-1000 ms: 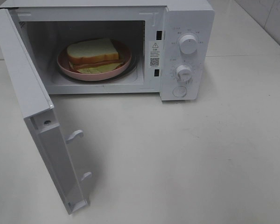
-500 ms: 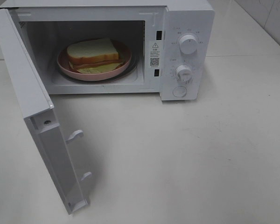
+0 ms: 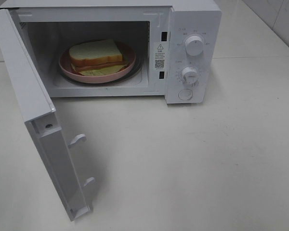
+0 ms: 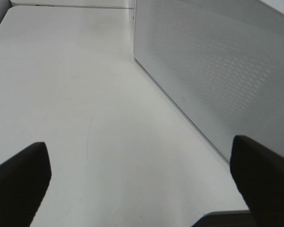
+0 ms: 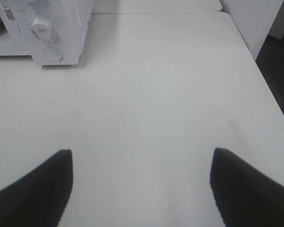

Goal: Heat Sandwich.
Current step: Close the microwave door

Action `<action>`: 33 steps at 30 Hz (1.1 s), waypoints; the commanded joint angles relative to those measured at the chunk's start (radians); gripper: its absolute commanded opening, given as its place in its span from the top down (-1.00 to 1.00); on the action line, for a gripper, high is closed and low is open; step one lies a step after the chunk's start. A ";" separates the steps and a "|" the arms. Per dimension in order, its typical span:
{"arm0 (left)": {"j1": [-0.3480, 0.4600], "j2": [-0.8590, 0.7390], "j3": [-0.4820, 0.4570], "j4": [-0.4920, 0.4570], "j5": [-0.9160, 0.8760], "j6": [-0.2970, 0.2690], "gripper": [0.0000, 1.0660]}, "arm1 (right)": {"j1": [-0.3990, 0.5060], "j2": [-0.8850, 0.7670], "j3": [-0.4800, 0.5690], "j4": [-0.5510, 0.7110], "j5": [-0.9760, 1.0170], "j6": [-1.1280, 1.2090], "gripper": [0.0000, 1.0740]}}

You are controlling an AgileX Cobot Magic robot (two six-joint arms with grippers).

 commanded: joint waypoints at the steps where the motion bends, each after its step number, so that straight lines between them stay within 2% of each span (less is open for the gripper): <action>1: -0.005 -0.016 0.003 -0.003 -0.010 -0.001 -0.84 | -0.006 -0.027 0.003 0.000 -0.013 -0.009 -0.42; 21: -0.005 -0.004 0.003 0.004 -0.010 -0.005 -0.84 | -0.006 -0.027 0.003 0.000 -0.013 -0.009 -0.42; 27: -0.005 0.055 -0.026 0.009 -0.054 0.026 -0.84 | -0.006 -0.027 0.003 0.000 -0.013 -0.009 -0.41; 32: -0.005 0.152 -0.036 0.019 -0.153 0.026 -0.83 | -0.006 -0.027 0.003 0.000 -0.013 -0.008 -0.41; 33: -0.005 0.172 -0.036 0.019 -0.168 0.026 -0.77 | -0.006 -0.027 0.003 0.000 -0.013 -0.008 -0.41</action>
